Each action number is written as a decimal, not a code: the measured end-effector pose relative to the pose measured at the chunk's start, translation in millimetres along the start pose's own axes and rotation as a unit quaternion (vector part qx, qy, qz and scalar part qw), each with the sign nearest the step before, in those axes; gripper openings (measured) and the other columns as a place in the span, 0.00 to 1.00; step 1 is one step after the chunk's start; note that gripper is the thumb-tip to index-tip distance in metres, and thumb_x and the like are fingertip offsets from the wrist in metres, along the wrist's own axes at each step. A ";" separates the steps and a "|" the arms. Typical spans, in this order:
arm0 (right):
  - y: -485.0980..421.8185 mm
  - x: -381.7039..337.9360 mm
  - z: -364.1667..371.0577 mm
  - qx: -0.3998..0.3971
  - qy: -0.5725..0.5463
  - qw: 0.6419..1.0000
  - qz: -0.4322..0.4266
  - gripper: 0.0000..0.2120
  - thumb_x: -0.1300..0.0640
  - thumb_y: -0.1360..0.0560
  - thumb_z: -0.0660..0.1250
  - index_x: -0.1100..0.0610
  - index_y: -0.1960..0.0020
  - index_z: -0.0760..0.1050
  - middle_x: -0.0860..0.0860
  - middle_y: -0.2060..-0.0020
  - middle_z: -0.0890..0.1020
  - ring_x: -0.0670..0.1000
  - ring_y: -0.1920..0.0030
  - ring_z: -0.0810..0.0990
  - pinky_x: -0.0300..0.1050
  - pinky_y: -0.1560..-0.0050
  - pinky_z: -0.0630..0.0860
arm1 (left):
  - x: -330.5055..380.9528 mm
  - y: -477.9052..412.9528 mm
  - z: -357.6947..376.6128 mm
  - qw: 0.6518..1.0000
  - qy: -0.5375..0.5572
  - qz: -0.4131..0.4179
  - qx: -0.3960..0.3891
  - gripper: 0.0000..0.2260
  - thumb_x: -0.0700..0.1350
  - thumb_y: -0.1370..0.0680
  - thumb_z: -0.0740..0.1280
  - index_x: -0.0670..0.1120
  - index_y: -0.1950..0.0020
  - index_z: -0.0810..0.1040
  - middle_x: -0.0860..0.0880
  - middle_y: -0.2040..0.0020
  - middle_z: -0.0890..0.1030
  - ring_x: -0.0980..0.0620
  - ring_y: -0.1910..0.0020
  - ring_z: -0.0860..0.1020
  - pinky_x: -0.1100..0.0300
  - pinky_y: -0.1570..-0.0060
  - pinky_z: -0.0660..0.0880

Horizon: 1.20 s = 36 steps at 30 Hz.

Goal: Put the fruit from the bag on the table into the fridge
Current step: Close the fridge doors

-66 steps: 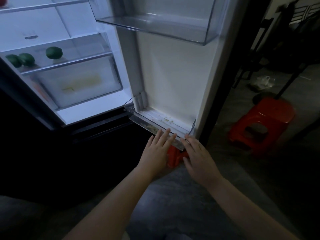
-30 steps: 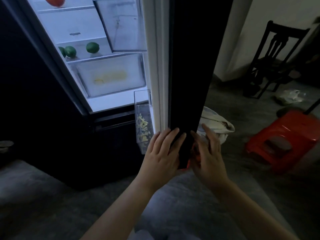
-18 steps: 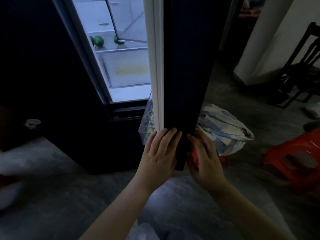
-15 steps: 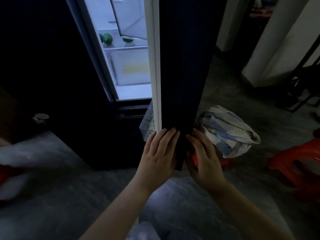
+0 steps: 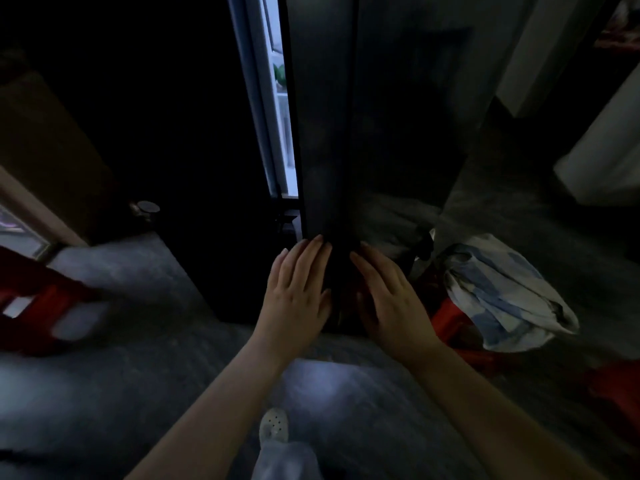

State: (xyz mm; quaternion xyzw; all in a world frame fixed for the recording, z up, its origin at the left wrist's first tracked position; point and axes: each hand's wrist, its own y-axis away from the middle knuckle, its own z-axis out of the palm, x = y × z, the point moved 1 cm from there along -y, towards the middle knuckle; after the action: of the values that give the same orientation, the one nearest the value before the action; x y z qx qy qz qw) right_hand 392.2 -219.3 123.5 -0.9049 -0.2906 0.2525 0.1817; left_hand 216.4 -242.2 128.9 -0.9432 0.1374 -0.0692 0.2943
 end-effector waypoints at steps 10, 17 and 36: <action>-70.3 15.4 2.9 -0.021 0.059 0.998 0.008 0.36 0.53 0.26 0.67 0.53 0.23 0.52 0.54 0.23 0.51 0.52 0.24 0.50 0.47 0.27 0.55 | -14.6 -35.1 3.0 0.996 -0.063 -0.036 -0.057 0.31 0.49 0.25 0.66 0.41 0.25 0.60 0.41 0.25 0.61 0.42 0.26 0.59 0.45 0.29 0.60; -109.9 22.4 26.1 -0.044 0.083 0.996 0.007 0.36 0.55 0.27 0.68 0.53 0.24 0.54 0.56 0.24 0.53 0.55 0.24 0.52 0.51 0.27 0.58 | -58.2 -63.4 15.5 0.990 -0.092 -0.062 -0.092 0.33 0.49 0.27 0.67 0.40 0.25 0.59 0.40 0.25 0.60 0.40 0.26 0.58 0.44 0.30 0.61; -199.3 53.4 67.1 0.057 0.147 0.987 -0.034 0.29 0.59 0.27 0.67 0.55 0.27 0.63 0.56 0.33 0.64 0.58 0.34 0.66 0.52 0.35 0.69 | -144.9 -128.7 77.7 0.990 -0.136 0.022 0.028 0.26 0.47 0.24 0.62 0.44 0.26 0.64 0.43 0.29 0.61 0.42 0.33 0.63 0.39 0.32 0.62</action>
State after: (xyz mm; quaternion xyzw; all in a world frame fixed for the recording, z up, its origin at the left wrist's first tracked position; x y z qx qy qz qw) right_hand 305.6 -21.7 145.5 -0.9099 -0.2760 0.1267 0.2825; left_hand 122.8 -55.5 132.1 -0.9322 0.1148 0.0623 0.3376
